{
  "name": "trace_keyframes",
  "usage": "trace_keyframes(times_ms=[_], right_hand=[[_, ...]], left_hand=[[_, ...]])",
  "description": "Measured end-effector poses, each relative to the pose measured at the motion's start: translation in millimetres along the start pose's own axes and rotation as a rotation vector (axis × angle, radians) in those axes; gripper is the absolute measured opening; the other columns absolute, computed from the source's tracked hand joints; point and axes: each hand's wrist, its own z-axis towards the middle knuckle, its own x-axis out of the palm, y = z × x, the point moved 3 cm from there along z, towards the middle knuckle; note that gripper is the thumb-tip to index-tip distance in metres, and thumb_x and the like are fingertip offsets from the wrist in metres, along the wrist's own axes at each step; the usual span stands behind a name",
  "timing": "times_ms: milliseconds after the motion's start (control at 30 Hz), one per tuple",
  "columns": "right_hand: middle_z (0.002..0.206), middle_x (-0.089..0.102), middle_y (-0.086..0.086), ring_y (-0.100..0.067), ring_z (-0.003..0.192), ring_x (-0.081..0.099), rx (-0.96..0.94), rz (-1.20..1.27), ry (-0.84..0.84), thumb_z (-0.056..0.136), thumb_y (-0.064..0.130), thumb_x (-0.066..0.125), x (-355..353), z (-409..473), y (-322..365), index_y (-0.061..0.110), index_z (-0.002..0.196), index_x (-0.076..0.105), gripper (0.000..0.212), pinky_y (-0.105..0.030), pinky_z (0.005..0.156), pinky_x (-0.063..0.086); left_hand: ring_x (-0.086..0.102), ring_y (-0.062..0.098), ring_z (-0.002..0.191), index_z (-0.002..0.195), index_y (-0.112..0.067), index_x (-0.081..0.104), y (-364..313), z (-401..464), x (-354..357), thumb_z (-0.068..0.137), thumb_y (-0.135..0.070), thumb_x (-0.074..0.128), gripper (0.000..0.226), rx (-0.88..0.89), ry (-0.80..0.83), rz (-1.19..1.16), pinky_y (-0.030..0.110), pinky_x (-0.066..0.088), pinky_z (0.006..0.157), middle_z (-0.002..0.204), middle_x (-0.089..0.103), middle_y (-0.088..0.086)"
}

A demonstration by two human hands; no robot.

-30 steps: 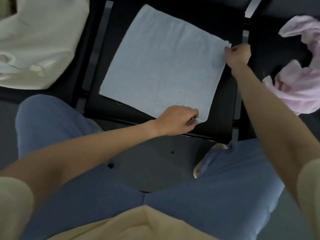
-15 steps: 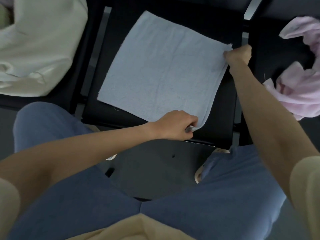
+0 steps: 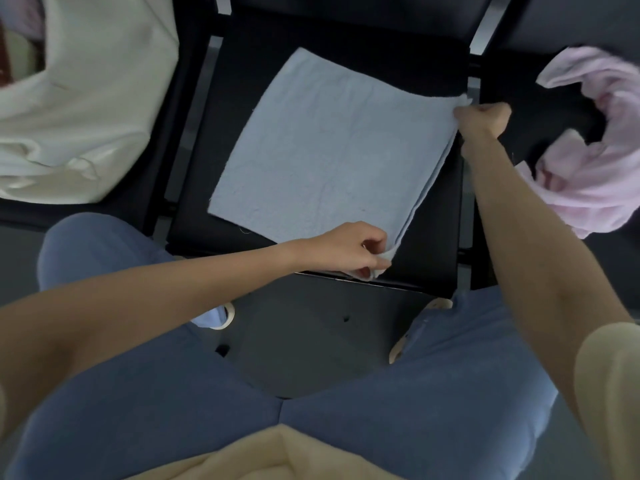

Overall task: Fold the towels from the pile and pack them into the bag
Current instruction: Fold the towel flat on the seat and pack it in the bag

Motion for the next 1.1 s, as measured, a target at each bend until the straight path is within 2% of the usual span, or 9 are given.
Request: trace_keyframes(times_ms=[167,400,533,633,700,767,933,1033,1100], right_hand=[[0.087,0.060,-0.003,-0.015,0.075,0.059,-0.059,0.216,-0.059,0.074,0.001,0.061,-13,-1,28,0.020,0.076,0.048,0.023,-0.021,0.060,0.051],[0.087,0.057,-0.003,-0.017,0.074,0.056,-0.241,0.176,-0.016,0.076,-0.004,0.047,43,-32,83,0.022,0.079,0.046,0.026,-0.027,0.065,0.049],[0.101,0.062,-0.002,-0.011,0.086,0.059,-0.297,0.100,-0.016,0.083,-0.005,0.046,91,-58,104,0.022,0.084,0.056,0.029,-0.020,0.075,0.050],[0.100,0.064,0.000,-0.010,0.090,0.060,-0.326,0.050,0.023,0.084,-0.004,0.048,134,-73,113,0.021,0.081,0.064,0.030,-0.018,0.079,0.048],[0.085,0.061,0.008,-0.007,0.084,0.058,-0.338,-0.019,0.066,0.085,-0.002,0.048,162,-83,116,0.016,0.084,0.070,0.028,-0.012,0.070,0.045],[0.090,0.063,0.006,-0.006,0.083,0.057,-0.352,-0.106,0.108,0.087,0.000,0.049,187,-92,112,0.011,0.094,0.072,0.026,-0.006,0.061,0.038],[0.106,0.066,-0.008,-0.011,0.085,0.057,-0.304,-0.347,0.173,0.091,0.002,0.047,230,-89,82,0.002,0.095,0.069,0.022,-0.016,0.067,0.043],[0.105,0.065,-0.011,-0.019,0.101,0.060,-0.310,-0.401,0.211,0.091,0.004,0.047,242,-94,74,0.008,0.076,0.064,0.022,-0.025,0.084,0.050],[0.114,0.065,-0.009,-0.020,0.111,0.058,-0.323,-0.382,0.263,0.091,0.008,0.049,244,-98,74,0.005,0.102,0.068,0.022,-0.024,0.093,0.047]], left_hand=[[0.066,0.030,0.078,0.073,-0.004,0.049,-13,-22,-6,0.087,0.005,0.062,0.021,0.002,0.007,-0.261,0.043,0.058,0.085,0.084,0.056,0.020],[0.068,0.024,0.079,0.070,-0.003,0.055,-1,-67,-56,0.084,0.005,0.066,0.020,0.034,-0.094,-0.396,0.039,0.056,0.088,0.079,0.068,0.012],[0.067,0.032,0.091,0.073,-0.002,0.056,16,-88,-89,0.085,0.003,0.066,0.016,0.037,-0.150,-0.420,0.038,0.056,0.089,0.098,0.067,0.029],[0.068,0.027,0.084,0.081,0.003,0.057,35,-99,-109,0.083,0.004,0.067,0.011,0.031,-0.201,-0.467,0.041,0.056,0.089,0.084,0.069,0.016],[0.068,0.025,0.079,0.080,0.002,0.056,50,-104,-120,0.083,0.002,0.068,0.013,0.029,-0.237,-0.482,0.039,0.057,0.085,0.077,0.067,0.011],[0.068,0.022,0.076,0.071,-0.003,0.053,67,-106,-129,0.083,0.000,0.070,0.021,-0.017,-0.302,-0.452,0.032,0.058,0.076,0.073,0.065,0.010],[0.066,0.012,0.061,0.071,-0.013,0.054,110,-99,-138,0.086,-0.014,0.068,0.020,-0.202,-0.477,-0.139,0.022,0.050,0.053,0.073,0.066,0.003],[0.067,0.016,0.061,0.078,-0.006,0.060,126,-99,-142,0.085,-0.016,0.063,0.012,-0.239,-0.549,-0.044,0.031,0.056,0.062,0.079,0.072,0.006],[0.068,0.022,0.067,0.080,-0.004,0.062,132,-101,-144,0.082,-0.020,0.062,0.016,-0.265,-0.593,-0.001,0.042,0.058,0.069,0.077,0.072,0.007]])
